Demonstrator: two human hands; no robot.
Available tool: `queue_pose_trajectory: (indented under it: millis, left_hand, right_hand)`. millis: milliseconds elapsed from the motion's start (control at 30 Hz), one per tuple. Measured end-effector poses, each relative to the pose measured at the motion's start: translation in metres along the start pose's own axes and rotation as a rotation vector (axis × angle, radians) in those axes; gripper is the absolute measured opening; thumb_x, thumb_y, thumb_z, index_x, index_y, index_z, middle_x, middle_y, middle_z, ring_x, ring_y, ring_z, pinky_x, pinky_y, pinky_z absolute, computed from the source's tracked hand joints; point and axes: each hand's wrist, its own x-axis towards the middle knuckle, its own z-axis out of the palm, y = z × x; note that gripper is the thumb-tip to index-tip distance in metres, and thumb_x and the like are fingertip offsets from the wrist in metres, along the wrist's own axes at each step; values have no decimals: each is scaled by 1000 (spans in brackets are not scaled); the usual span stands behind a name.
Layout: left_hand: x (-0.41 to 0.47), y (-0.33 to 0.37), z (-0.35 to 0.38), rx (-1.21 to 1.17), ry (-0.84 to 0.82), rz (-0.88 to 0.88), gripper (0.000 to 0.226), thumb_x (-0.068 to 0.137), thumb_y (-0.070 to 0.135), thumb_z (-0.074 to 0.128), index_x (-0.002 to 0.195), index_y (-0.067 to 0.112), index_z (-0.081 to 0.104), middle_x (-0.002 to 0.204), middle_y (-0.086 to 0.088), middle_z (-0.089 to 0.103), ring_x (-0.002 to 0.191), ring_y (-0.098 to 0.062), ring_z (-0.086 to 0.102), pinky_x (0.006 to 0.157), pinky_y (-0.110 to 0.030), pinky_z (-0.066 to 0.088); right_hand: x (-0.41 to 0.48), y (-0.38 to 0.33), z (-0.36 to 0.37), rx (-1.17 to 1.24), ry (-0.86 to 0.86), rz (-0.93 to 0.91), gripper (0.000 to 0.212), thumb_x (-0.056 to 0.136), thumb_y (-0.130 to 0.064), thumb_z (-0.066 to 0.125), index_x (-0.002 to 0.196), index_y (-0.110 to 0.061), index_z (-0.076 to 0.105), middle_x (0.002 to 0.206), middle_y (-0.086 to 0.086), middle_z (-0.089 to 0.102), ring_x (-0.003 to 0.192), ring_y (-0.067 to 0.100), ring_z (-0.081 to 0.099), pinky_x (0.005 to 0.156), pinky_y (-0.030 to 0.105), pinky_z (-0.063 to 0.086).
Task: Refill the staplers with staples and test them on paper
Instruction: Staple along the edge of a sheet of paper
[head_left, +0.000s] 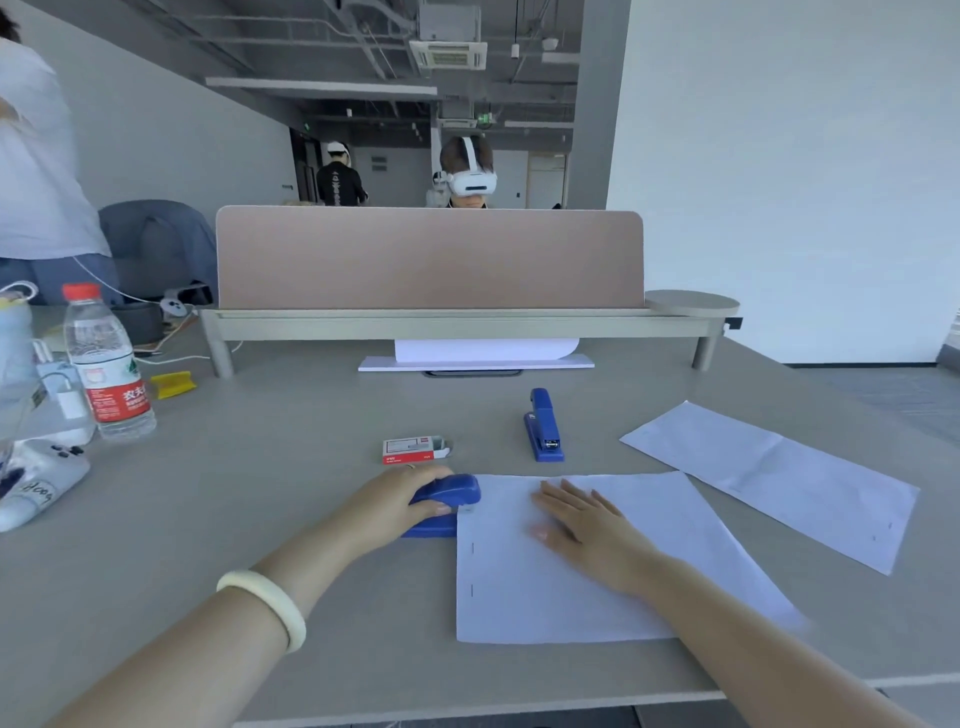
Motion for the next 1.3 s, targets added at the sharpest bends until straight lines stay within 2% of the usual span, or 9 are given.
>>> queue_pose_trajectory:
  millis: [67, 167, 267, 533, 733, 1067, 1133, 1233, 1300]
  left_hand:
    - [3, -3, -1, 12, -29, -12, 19, 88, 29, 57, 107, 31, 56, 99, 10, 61, 94, -15, 56, 84, -29, 44]
    - [10, -4, -6, -87, -34, -89, 36, 83, 44, 61, 118, 37, 55, 116, 15, 59, 110, -7, 55, 98, -30, 44]
    - [23, 5, -9, -111, 45, -129, 45, 88, 51, 49, 128, 31, 51, 131, 12, 51, 121, -8, 48, 106, -29, 34]
    - [50, 33, 8, -194, -96, -191, 45, 99, 40, 25, 141, 28, 35, 152, 9, 30, 142, -13, 23, 111, -26, 15]
    - [59, 29, 17, -22, -227, -169, 49, 100, 37, 23, 146, 19, 24, 159, 5, 11, 146, -10, 2, 116, -28, 2]
    - [66, 20, 30, 292, -234, -90, 49, 101, 29, 16, 149, 18, 12, 159, 5, -1, 145, -6, -7, 116, -23, -3]
    - [67, 19, 33, 352, -238, -97, 49, 101, 27, 15, 149, 18, 12, 160, 5, -1, 146, -7, -7, 116, -25, -3]
    - [66, 22, 35, 397, -242, -109, 48, 100, 23, 15, 149, 18, 14, 160, 4, 3, 146, -10, -5, 117, -27, -1]
    - [65, 23, 34, 381, -225, -104, 48, 100, 22, 16, 148, 18, 15, 159, 5, 6, 146, -10, -3, 117, -27, 0]
  right_hand:
    - [0, 0, -1, -4, -14, 9, 71, 87, -65, 21, 149, -29, 19, 159, -13, 7, 147, 7, 0, 120, 30, -1]
    - [3, 4, -5, -3, 15, 10, 56, 97, -47, 30, 149, -26, 19, 159, -11, 11, 147, 8, 4, 120, 30, 1]
    - [14, 7, -12, 10, 97, -5, 52, 99, -40, 32, 147, -22, 25, 158, -8, 17, 147, 11, 10, 119, 28, 7]
    - [25, 18, 0, -35, 71, 2, 50, 100, -38, 28, 148, -23, 22, 158, -8, 16, 147, 11, 7, 120, 28, 6]
    - [26, 22, 6, -70, 83, -15, 50, 101, -37, 25, 149, -24, 19, 159, -10, 12, 147, 9, 5, 119, 26, 0]
    - [27, 23, 8, -41, 110, -18, 50, 101, -37, 25, 149, -24, 21, 159, -10, 11, 147, 7, 4, 119, 25, -1]
    - [27, 23, 9, -34, 113, -20, 53, 99, -44, 19, 149, -24, 21, 159, -10, 11, 147, 8, 4, 118, 25, -2]
    - [27, 23, 8, -26, 131, -20, 90, 72, -61, -8, 148, -24, 22, 158, -10, 13, 147, 7, 6, 116, 23, -3]
    - [28, 23, 9, -42, 135, -16, 102, 63, -67, -15, 148, -25, 22, 159, -11, 13, 147, 7, 6, 115, 22, -3]
